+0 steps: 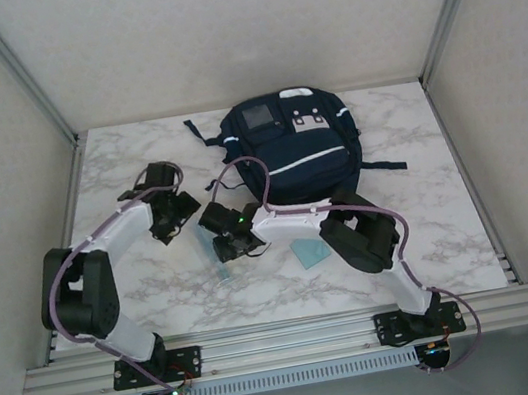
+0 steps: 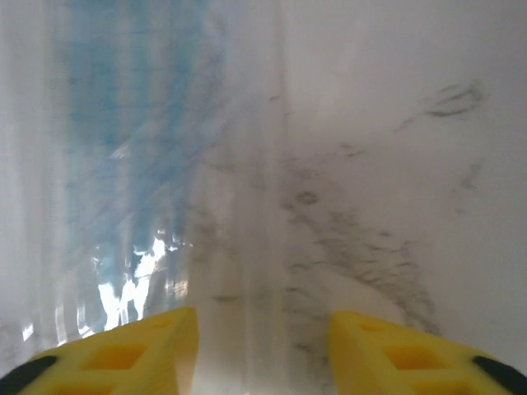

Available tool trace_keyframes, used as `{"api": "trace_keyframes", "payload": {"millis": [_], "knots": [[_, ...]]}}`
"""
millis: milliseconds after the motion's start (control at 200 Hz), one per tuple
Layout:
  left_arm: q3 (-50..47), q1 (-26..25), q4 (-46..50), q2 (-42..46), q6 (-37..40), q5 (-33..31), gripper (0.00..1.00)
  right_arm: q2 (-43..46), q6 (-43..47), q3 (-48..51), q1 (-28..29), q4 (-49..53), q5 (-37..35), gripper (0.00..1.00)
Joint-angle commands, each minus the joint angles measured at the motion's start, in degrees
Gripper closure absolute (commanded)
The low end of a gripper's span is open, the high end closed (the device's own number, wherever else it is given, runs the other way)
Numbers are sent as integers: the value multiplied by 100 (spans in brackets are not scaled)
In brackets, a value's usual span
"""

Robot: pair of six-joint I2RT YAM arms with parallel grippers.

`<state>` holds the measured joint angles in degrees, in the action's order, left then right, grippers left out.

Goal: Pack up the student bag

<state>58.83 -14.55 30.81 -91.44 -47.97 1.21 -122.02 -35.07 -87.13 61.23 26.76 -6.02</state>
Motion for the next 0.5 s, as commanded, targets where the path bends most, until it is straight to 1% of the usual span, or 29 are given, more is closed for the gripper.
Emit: {"api": "trace_keyframes", "payload": {"millis": [0, 85, 105, 150, 225, 340, 425, 496], "knots": [[-150, 229, 124, 263, 32, -99, 15, -277, -86, -220, 67, 403, -63, 62], [-212, 382, 93, 377, 42, -125, 13, -420, -102, -359, 71, 527, -49, 70], [-217, 406, 96, 412, 34, -137, 10, -457, -108, -401, 71, 568, -48, 72], [-251, 473, 65, 478, 41, -160, 8, -527, -106, -472, 70, 618, -9, 77], [-304, 559, 13, 600, 49, -221, 1, -576, -74, -536, 66, 643, 26, 78], [-414, 651, -138, 822, 94, -285, 0, -671, -77, -639, 70, 725, 70, 88], [-561, 691, -328, 1028, 110, -347, 0, -702, -3, -676, 65, 701, 135, 100], [-737, 693, -516, 1199, 120, -385, 0, -668, 79, -683, 71, 681, 126, 100]]}}
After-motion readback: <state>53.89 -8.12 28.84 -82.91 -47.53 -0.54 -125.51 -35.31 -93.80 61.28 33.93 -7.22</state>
